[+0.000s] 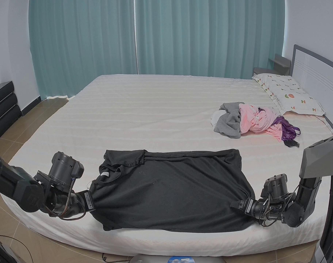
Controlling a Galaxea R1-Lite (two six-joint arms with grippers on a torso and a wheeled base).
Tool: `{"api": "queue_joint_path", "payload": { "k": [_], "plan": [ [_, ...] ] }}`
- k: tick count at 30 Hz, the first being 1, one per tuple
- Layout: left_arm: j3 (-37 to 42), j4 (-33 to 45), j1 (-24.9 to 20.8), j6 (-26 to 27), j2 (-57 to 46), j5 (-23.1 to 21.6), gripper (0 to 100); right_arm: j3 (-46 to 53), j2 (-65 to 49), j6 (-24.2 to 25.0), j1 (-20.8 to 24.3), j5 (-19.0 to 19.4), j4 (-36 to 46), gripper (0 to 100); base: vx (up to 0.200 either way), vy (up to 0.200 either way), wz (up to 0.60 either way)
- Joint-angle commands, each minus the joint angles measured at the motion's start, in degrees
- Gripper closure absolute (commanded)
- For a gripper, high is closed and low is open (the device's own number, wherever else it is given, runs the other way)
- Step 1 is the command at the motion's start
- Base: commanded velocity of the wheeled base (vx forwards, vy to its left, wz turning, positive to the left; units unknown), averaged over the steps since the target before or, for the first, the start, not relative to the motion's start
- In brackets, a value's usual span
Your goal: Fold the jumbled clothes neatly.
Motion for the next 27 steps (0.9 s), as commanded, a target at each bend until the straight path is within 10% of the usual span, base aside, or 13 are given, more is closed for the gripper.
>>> {"api": "queue_joint_path", "payload": {
  "k": [1, 27],
  "plan": [
    [-0.5, 1.3, 3.3, 1.4, -4.6, -2.2, 100, -0.1, 0.8, 0.0, -0.1, 0.0, 0.4, 0, 0.0, 0.0, 0.0],
    [-0.8, -2.7, 18.2, 9.8, 6.9, -16.6, 100, 0.1, 0.6, 0.0, -0.2, -0.1, 0.8, 0, 0.0, 0.0, 0.0]
  ]
}}
